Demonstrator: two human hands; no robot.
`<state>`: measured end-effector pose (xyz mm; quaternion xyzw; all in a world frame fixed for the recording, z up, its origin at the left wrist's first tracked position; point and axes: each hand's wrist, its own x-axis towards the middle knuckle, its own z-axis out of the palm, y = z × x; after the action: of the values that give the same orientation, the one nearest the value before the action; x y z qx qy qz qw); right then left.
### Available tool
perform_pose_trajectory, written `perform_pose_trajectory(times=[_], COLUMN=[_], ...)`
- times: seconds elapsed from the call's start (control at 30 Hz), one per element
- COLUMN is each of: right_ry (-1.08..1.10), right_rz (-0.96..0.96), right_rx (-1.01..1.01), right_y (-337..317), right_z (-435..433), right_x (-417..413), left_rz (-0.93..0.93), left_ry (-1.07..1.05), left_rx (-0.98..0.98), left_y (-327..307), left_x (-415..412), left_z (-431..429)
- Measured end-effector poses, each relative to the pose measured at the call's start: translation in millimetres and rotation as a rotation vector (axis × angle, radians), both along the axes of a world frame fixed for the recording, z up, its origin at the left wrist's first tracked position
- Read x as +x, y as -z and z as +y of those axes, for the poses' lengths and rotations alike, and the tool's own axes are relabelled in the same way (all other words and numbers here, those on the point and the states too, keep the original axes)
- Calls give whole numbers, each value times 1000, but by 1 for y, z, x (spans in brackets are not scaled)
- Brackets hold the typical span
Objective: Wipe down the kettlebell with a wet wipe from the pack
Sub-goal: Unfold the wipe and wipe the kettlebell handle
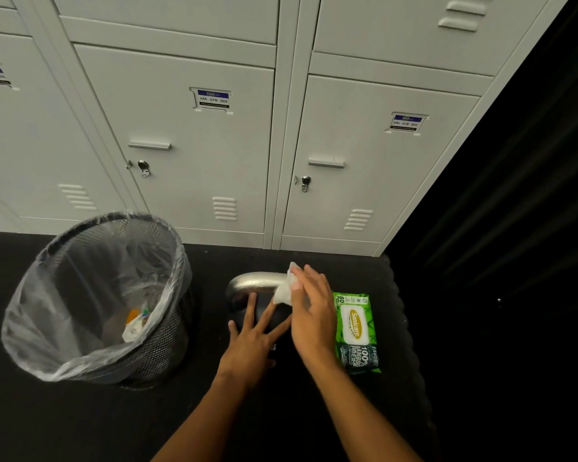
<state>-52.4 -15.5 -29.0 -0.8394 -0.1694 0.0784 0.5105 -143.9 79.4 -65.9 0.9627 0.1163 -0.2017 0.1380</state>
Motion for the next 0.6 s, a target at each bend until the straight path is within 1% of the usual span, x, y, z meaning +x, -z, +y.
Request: perform_pose_trajectory(times=[0.03, 0.1, 0.17, 0.2, 0.23, 0.27, 0.3, 0.33, 0.4, 0.43, 0.5, 0.53, 0.6], right_ry=[-9, 3, 37, 75, 117, 135, 112, 69, -23, -77, -181, -200, -172], right_rz=[-25, 59, 236, 369, 512, 632, 716, 744, 677, 595, 369, 266, 165], right_rx=[37, 154, 234, 237, 186, 94, -10, -105, -232, -288, -384, -389, -283], right_y=[6, 11, 10, 3, -7, -18, -28, -36, -46, -51, -53, -50, -40], right_z=[-3, -9, -12, -12, -13, -13, -12, -10, 0, 6, 15, 16, 8], right_x=[-5, -6, 1, 9, 18, 27, 36, 44, 52, 52, 45, 40, 25], left_rz=[-8, -34, -51, -55, -59, -64, -65, -64, -64, -72, -92, -99, -124], left_ry=[-6, -10, -8, -10, -15, -18, -18, -15, 0, 6, 0, -9, -43], left_rx=[-9, -7, 9, 11, 10, 8, 6, 3, 0, 0, -5, -13, -35], left_y=[1, 1, 2, 3, 5, 6, 6, 7, 9, 9, 11, 11, 10], left_x=[-1, -2, -4, -4, -5, -5, -6, -7, -9, -10, -10, -11, -12], left_z=[-1, -4, -7, -8, -8, -8, -7, -6, -2, -1, -1, -2, -7])
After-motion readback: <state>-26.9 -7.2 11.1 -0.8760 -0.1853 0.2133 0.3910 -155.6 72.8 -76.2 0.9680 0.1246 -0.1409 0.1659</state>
